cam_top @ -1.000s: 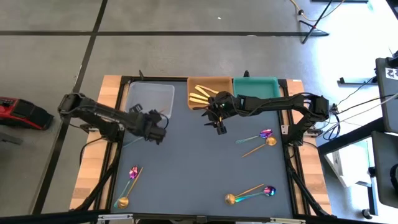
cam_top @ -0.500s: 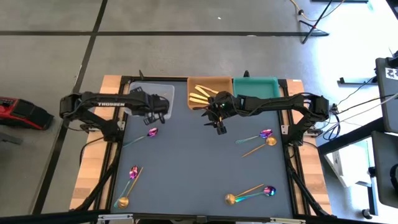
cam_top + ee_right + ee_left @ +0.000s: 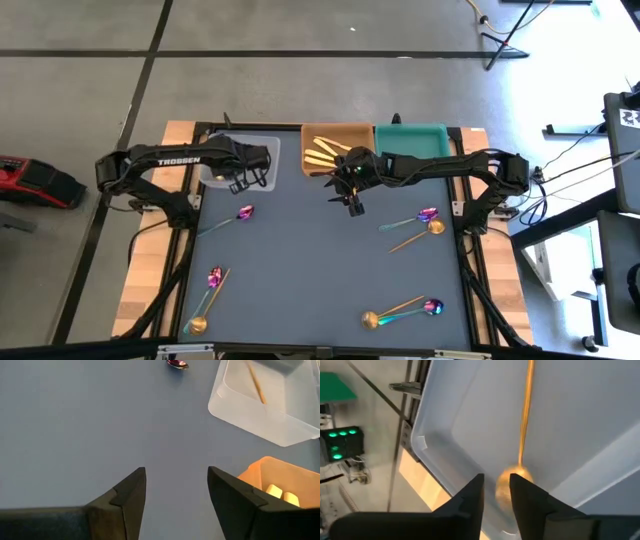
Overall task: Sort silverware by color (type)
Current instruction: Put the gold spoon into the white bin, then put the blue spoon into the blue bin
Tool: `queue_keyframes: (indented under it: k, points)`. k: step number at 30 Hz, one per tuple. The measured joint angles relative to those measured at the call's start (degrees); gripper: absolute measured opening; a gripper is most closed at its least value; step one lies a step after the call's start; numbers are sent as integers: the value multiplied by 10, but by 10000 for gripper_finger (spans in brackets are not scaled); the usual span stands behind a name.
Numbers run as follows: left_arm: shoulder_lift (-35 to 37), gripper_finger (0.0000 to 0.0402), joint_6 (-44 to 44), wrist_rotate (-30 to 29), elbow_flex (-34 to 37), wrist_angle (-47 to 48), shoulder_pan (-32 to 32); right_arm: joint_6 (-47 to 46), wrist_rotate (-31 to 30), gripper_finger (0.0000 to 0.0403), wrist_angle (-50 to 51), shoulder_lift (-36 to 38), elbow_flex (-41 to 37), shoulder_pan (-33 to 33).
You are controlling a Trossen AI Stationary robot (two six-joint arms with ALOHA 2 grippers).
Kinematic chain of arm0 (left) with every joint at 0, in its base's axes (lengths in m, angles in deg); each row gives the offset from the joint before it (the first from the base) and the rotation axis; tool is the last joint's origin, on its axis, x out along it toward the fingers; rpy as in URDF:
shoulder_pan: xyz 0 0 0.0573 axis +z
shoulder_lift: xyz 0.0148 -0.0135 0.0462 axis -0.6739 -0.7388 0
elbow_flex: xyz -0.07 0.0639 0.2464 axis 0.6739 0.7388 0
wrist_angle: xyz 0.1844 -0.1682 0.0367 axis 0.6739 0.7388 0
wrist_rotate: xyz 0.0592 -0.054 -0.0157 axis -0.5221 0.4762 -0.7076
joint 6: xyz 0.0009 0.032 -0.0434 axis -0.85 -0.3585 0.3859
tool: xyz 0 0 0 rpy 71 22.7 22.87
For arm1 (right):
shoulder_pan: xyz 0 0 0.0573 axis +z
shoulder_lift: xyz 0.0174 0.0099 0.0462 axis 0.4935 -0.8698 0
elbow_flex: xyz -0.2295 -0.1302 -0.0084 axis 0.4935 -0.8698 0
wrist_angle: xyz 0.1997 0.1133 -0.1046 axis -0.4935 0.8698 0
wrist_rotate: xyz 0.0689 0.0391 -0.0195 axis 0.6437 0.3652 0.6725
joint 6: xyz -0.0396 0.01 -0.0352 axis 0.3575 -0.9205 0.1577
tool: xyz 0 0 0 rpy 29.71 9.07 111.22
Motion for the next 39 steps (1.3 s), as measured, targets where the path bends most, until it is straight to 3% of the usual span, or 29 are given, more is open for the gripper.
queue_keyframes:
  k: [3,6,13,22,25,29,39]
  points:
    - [1,100,19,42,0,2,-10,0,0,198,0,0,0,0]
    - [11,101,52,121,0,3,-34,0,0,198,-1,0,0,0]
    - [54,99,179,254,0,4,-136,-2,0,198,4,0,0,0]
    - [57,99,327,265,47,9,-250,-5,0,198,14,0,0,0]
    - [57,99,347,280,86,6,-257,-5,0,198,12,0,0,0]
    - [57,99,347,344,145,-41,-259,-5,0,198,-1,0,0,0]
    - [57,98,347,324,209,-120,-258,-4,0,198,-3,0,0,0]
